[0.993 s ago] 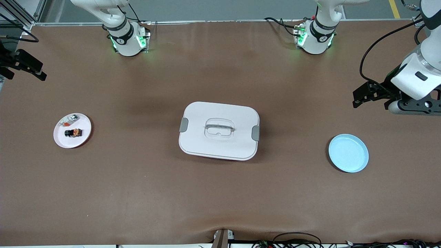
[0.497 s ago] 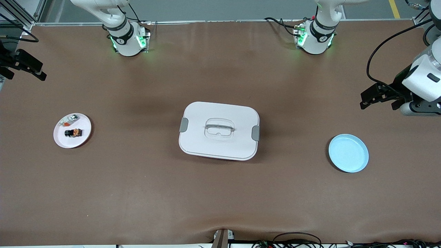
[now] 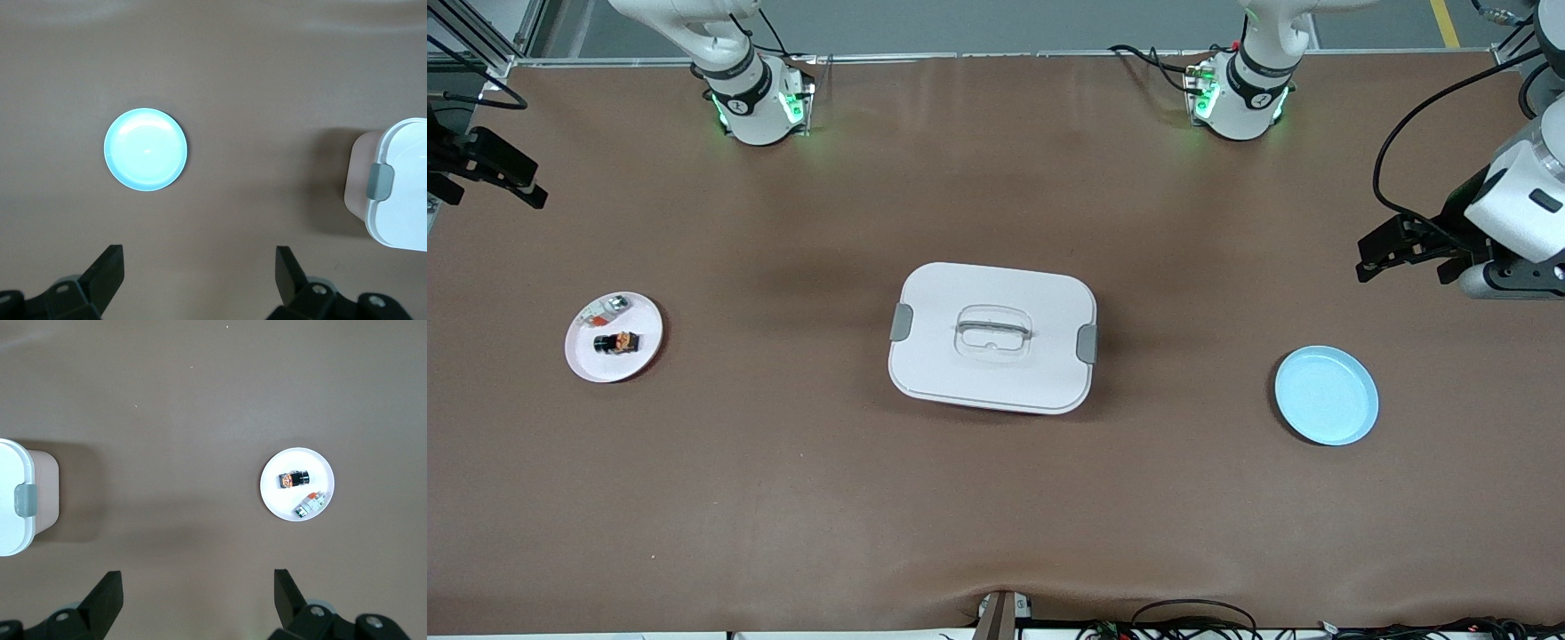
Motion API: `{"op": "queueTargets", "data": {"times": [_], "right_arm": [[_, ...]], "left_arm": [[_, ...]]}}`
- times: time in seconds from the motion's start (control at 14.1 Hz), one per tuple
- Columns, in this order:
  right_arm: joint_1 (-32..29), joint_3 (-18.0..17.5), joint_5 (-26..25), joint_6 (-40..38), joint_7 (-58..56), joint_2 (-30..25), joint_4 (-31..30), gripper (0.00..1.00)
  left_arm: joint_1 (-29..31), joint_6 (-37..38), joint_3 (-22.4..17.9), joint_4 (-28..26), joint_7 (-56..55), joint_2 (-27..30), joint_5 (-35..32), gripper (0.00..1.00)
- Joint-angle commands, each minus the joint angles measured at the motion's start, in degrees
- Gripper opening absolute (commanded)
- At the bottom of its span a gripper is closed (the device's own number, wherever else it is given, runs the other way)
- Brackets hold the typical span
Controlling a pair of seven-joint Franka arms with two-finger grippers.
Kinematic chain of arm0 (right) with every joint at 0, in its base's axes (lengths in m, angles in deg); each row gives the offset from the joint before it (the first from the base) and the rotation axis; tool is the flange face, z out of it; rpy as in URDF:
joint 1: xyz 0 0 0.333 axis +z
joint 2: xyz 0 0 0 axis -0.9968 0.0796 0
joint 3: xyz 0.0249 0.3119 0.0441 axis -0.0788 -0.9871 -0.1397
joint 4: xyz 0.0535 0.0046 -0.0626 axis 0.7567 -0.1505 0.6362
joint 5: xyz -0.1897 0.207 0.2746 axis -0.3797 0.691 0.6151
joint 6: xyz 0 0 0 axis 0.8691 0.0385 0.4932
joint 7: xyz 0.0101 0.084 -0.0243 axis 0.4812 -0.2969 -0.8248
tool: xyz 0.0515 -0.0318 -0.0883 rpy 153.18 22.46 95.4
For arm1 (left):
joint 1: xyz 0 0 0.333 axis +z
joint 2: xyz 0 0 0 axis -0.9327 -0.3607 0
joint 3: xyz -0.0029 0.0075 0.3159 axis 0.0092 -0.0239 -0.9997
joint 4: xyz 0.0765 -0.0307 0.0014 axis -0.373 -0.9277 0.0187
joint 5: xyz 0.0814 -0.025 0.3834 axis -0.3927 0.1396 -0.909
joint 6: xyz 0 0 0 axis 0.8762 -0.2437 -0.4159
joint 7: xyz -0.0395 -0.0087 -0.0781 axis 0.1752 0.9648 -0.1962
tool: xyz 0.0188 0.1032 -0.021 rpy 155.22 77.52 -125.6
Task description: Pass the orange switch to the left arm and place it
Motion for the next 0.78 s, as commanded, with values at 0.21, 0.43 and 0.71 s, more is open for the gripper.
{"op": "queueTargets", "data": {"times": [0.21,0.43,0.71], "right_arm": [[0.0,-0.9,-0.6,0.5,3.4,-1.0,-1.1,1.00],[-0.3,-0.5,-0.7,0.6,3.1,-0.9,-1.0,1.00],[-2.2,-0.3,-1.1,0.1,0.3,-0.8,-1.0,1.00]], "left_arm": [[0.3,0.8,-0.1,0.1,0.8,0.6,0.4,1.00],[0.3,0.7,-0.1,0.1,0.8,0.7,0.4,1.00],[0.3,0.8,0.0,0.1,0.8,0.6,0.4,1.00]]}}
